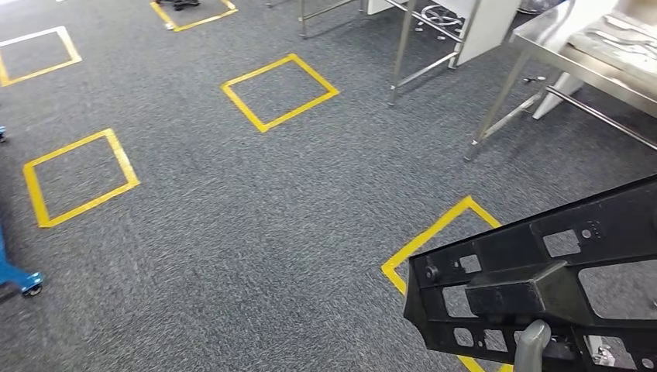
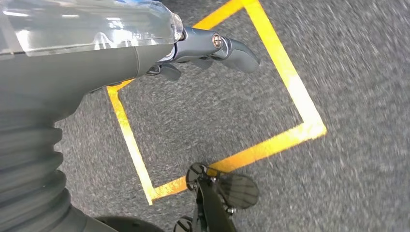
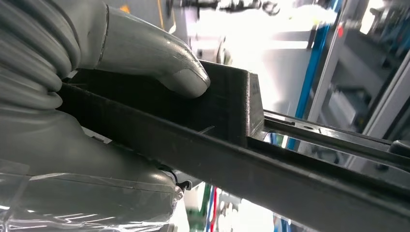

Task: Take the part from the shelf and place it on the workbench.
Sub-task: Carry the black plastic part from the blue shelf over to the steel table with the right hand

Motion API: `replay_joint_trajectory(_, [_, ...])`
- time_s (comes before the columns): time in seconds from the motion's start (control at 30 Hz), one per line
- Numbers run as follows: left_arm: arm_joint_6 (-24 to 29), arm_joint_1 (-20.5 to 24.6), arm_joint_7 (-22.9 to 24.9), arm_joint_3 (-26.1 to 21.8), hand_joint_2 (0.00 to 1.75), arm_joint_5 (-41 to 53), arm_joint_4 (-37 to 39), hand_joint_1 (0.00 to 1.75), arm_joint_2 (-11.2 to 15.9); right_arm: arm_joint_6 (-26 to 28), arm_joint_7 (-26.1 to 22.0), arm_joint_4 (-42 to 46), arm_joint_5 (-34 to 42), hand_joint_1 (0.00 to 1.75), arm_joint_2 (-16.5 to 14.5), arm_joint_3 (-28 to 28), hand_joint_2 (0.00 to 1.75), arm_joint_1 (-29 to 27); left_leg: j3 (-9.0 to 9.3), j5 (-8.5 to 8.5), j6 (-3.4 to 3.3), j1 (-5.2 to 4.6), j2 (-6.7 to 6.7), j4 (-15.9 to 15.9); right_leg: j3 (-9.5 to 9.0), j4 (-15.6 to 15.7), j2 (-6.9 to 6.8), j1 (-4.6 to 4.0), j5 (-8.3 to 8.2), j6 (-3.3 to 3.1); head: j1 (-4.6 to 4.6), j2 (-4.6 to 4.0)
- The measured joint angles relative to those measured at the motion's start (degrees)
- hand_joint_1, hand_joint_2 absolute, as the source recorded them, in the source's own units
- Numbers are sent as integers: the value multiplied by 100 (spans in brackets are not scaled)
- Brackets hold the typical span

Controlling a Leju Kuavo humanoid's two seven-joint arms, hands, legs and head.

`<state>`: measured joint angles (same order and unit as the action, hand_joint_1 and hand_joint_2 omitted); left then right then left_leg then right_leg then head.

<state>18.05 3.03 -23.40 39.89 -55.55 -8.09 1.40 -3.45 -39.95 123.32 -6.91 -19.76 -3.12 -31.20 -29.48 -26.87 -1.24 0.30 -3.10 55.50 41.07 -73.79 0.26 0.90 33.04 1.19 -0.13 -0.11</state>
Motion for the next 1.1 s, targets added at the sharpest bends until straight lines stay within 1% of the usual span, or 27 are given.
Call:
replay_joint_trajectory(0.03, [-4,5,9,18,175,2,0,0,-5,20,0,10,-13,175,0,-12,175,-11,7,-14,16,6,-75,7,-136,236,-40,21,-158,23,0,0])
replay_joint_trajectory(0.1, [-9,17,32,54,175,6,0,0,-12,57,1,45,-45,175,1,-24,175,-33,37,-64,73,4,-206,44,-596,1038,-287,37,-492,34,-1,0])
replay_joint_trajectory(0.13, [-9,20,42,70,175,9,0,0,-13,74,2,68,-58,175,0,-25,175,-40,52,-96,111,-5,-259,67,-766,1336,-402,31,-577,15,-4,0])
replay_joint_trajectory(0.17, [-10,23,51,81,175,12,0,0,-10,90,3,91,-66,175,-1,-26,175,-48,74,-123,149,-16,-308,86,-847,1489,-477,18,-599,-15,-11,0])
replay_joint_trajectory(0.2, [-11,31,59,91,175,16,0,0,-9,109,3,112,-69,175,-2,-27,175,-57,96,-140,186,-25,-358,92,-845,1501,-474,-1,-580,-55,-16,0])
replay_joint_trajectory(0.27, [-15,56,70,120,175,20,0,0,-13,138,1,161,-72,175,-6,-30,175,-93,142,-171,257,-8,-431,96,-831,1522,-329,2,-602,-128,-23,0])
replay_joint_trajectory(0.3, [-16,66,73,137,175,21,0,0,-14,146,-2,188,-72,175,-8,-31,175,-112,134,-235,293,8,-337,152,-830,1536,-261,15,-618,-169,-28,0])
replay_joint_trajectory(0.33, [-17,67,75,156,175,21,0,0,-15,149,-3,209,-73,175,-11,-33,175,-125,73,-364,322,22,-183,312,-826,1553,-189,31,-637,-207,-39,0])
replay_joint_trajectory(0.4, [-19,53,75,189,175,20,0,0,-15,154,-5,233,-74,175,-15,-35,175,-137,-228,-767,349,38,167,992,-804,1561,-43,35,-662,-258,-60,0])
replay_joint_trajectory(0.43, [-19,42,75,204,175,20,0,0,-16,156,-4,234,-75,175,-15,-36,175,-141,-425,-945,349,40,233,1408,-788,1557,42,23,-668,-271,-63,0])
replay_joint_trajectory(0.47, [-19,35,75,215,175,19,0,0,-16,157,-4,234,-78,175,-15,-36,175,-147,-574,-1027,343,40,255,1710,-779,1549,132,13,-672,-277,-64,0])
replay_joint_trajectory(0.5, [-20,32,73,222,175,19,0,0,-17,159,-4,234,-80,175,-15,-36,175,-154,-629,-983,331,39,263,1801,-774,1538,227,4,-675,-280,-64,0])
replay_joint_trajectory(0.53, [-21,31,71,227,175,20,0,0,-17,159,-4,234,-83,175,-15,-36,175,-160,-574,-823,312,39,283,1655,-775,1526,323,-3,-676,-280,-64,0])
replay_joint_trajectory(0.57, [-23,32,69,229,175,20,0,0,-16,159,-4,234,-86,175,-15,-36,175,-165,-432,-602,287,39,329,1323,-779,1515,407,-6,-676,-276,-64,0])
replay_joint_trajectory(0.63, [-26,30,66,231,175,21,0,0,-5,159,-4,235,-91,175,-15,-36,175,-171,-105,-270,229,40,582,546,-771,1496,566,-10,-684,-243,-62,0])
replay_joint_trajectory(0.7, [-27,35,62,234,175,23,0,0,5,162,-4,238,-103,175,-16,-36,175,-178,22,-198,187,24,732,202,-734,1490,699,2,-709,-168,-61,0])
replay_joint_trajectory(0.73, [-28,47,59,236,175,23,0,0,7,166,-4,241,-116,175,-17,-36,175,-184,30,-189,169,13,686,176,-712,1497,768,9,-727,-119,-61,0])
replay_joint_trajectory(0.77, [-31,62,56,239,175,22,-1,0,1,172,-4,247,-135,175,-19,-36,175,-192,38,-165,137,20,622,155,-698,1493,782,17,-735,-81,-61,0])
replay_joint_trajectory(0.8, [-33,75,52,241,175,19,-1,0,-4,182,-4,254,-157,175,-20,-36,175,-200,51,-138,100,28,549,122,-674,1451,678,9,-706,-51,-56,0])
replay_joint_trajectory(0.83, [-37,80,45,243,175,12,-1,0,-8,197,-4,260,-179,175,-21,-36,175,-201,61,-109,61,38,472,88,-611,1321,506,-3,-611,-31,-43,0])
replay_joint_trajectory(0.9, [-44,61,23,249,175,-12,-1,0,-5,239,-3,265,-220,175,-21,-36,175,-192,54,-85,9,33,303,56,-342,736,118,-10,-248,-9,-18,0])
replay_joint_trajectory(0.93, [-47,46,10,252,175,-26,0,0,-1,265,-3,265,-236,175,-20,-36,175,-187,44,-85,-4,24,214,58,-166,360,45,1,-59,6,-11,0])
replay_joint_trajectory(0.97, [-49,33,-3,257,175,-43,0,0,4,293,-2,265,-246,175,-20,-36,175,-187,36,-87,-6,18,125,61,-34,65,19,15,49,24,-11,0])
replay_joint_trajectory(1.0, [-51,28,-14,263,175,-59,0,0,6,319,-1,265,-252,175,-20,-36,175,-189,32,-91,-2,15,40,63,12,-59,6,28,54,42,-11,0])
replay_joint_trajectory(1.03, [-52,29,-26,269,175,-72,0,0,6,338,-1,265,-254,175,-20,-36,175,-189,36,-101,6,15,-39,67,-70,60,-19,37,-56,54,-11,0])
replay_joint_trajectory(1.07, [-54,34,-38,274,175,-82,0,0,5,352,0,265,-256,175,-20,-36,175,-190,46,-116,20,17,-111,75,-255,377,-72,44,-234,58,-11,0])
replay_joint_trajectory(1.1, [-57,38,-50,276,175,-90,0,0,5,356,-1,265,-256,175,-20,-36,175,-189,65,-139,44,15,-180,87,-492,805,-215,39,-391,46,-11,0])
